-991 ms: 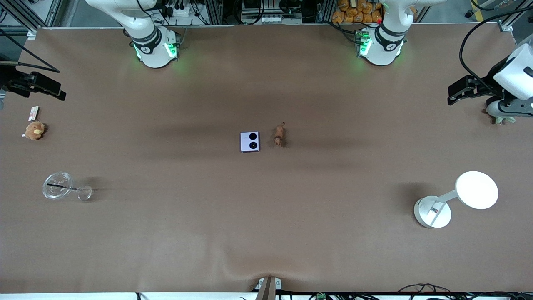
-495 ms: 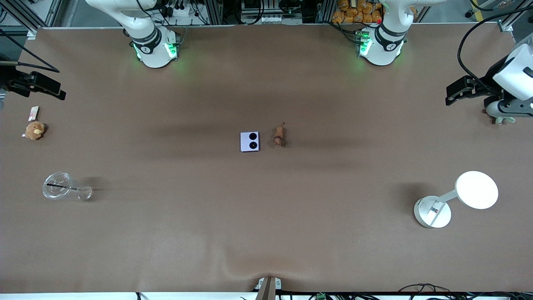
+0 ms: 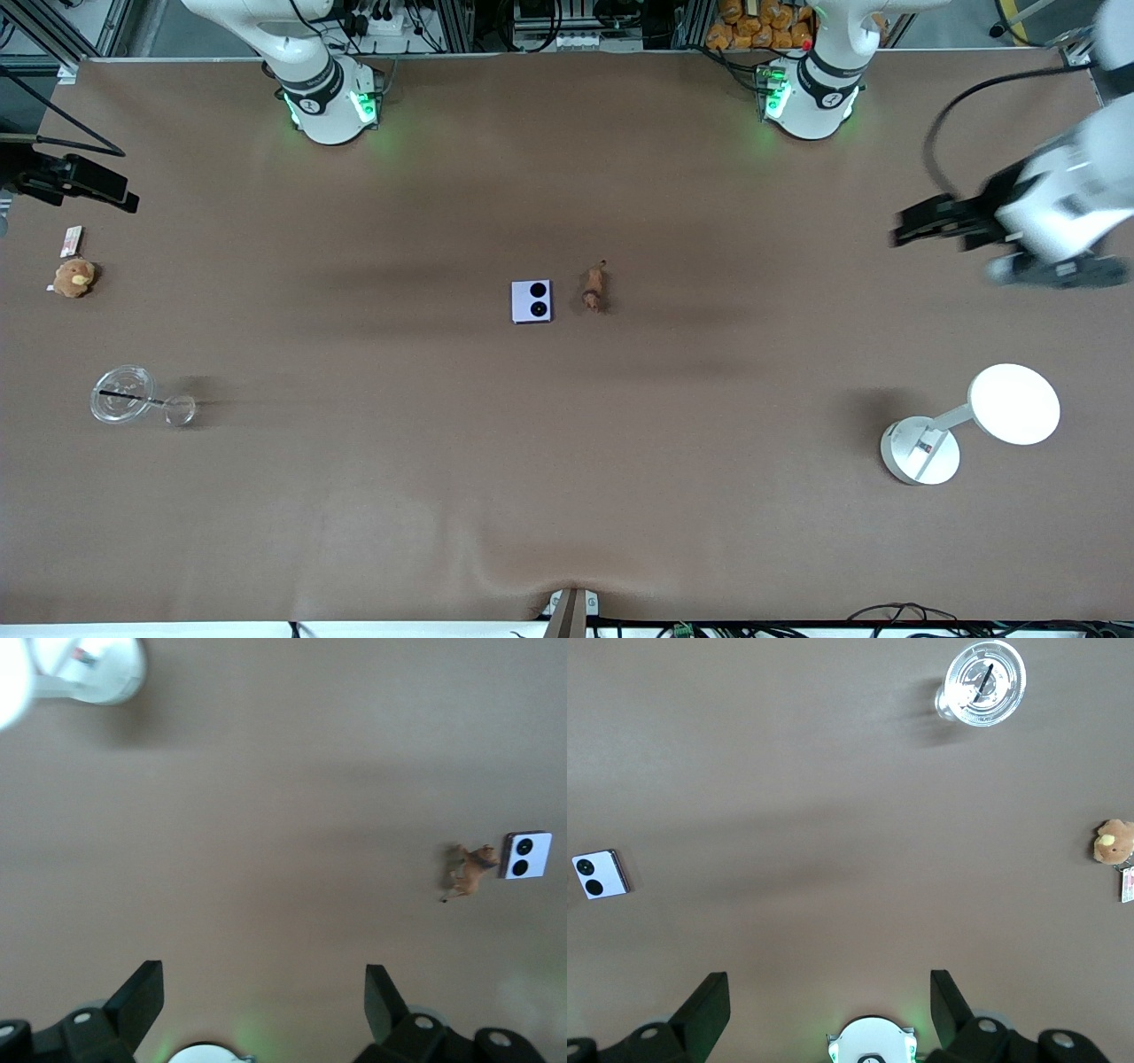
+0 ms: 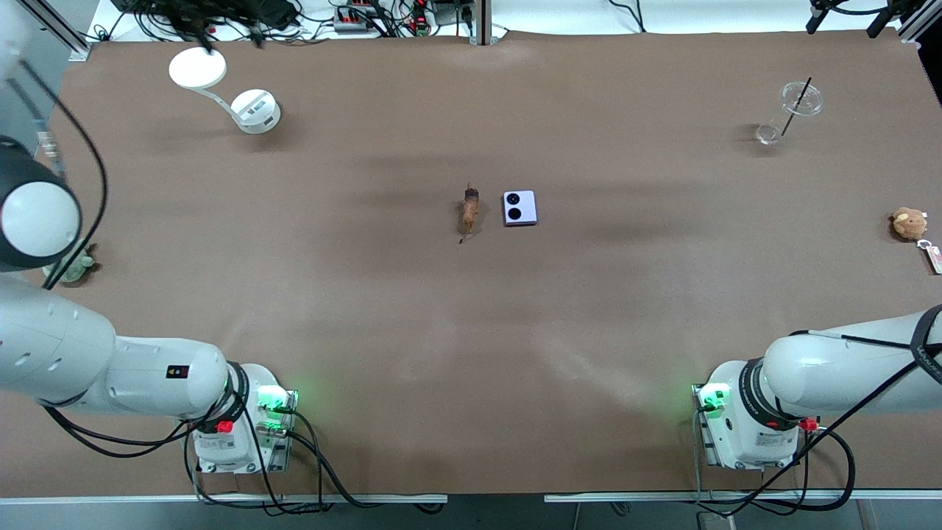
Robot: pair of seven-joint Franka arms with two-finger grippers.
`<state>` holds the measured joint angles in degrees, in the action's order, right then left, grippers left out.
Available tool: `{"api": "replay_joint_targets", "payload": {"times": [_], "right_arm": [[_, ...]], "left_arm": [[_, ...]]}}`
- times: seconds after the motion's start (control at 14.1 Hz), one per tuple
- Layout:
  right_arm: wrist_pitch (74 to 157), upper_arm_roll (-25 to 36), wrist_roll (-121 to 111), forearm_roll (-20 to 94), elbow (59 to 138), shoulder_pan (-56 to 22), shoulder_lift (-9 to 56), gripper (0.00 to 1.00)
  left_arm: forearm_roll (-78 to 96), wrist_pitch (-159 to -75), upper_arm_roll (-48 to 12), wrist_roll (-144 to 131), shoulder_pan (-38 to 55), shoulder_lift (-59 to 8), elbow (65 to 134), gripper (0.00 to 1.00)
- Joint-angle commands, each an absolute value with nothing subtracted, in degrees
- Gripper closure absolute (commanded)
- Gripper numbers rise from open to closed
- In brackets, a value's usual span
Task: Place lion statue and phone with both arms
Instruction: 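Reach the left gripper toward the brown lion figurine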
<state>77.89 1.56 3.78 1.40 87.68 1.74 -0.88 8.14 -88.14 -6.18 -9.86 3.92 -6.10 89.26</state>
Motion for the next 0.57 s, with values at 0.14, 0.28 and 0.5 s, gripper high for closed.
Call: {"api": "replay_joint_targets", "payload": {"times": [0.14, 0.28, 0.5], "right_arm": [[77.7, 1.32, 2.9, 0.97, 88.42, 2.2, -1.76, 0.0], [77.7, 1.32, 2.99, 1.14, 88.42, 2.11, -1.76, 0.0], [77.7, 1.32, 2.9, 1.14, 88.33, 2.2, -1.67, 0.0]], "left_arm": [[8.26, -92.97, -7.03, -22.21, 13.07, -12.2, 87.63, 0.0], [7.82, -96.23, -6.94, -29.49, 18.26, -15.45, 87.19, 0.0], [6.77, -99.22, -6.94, -36.81, 24.68, -20.02, 86.49, 0.0]]}}
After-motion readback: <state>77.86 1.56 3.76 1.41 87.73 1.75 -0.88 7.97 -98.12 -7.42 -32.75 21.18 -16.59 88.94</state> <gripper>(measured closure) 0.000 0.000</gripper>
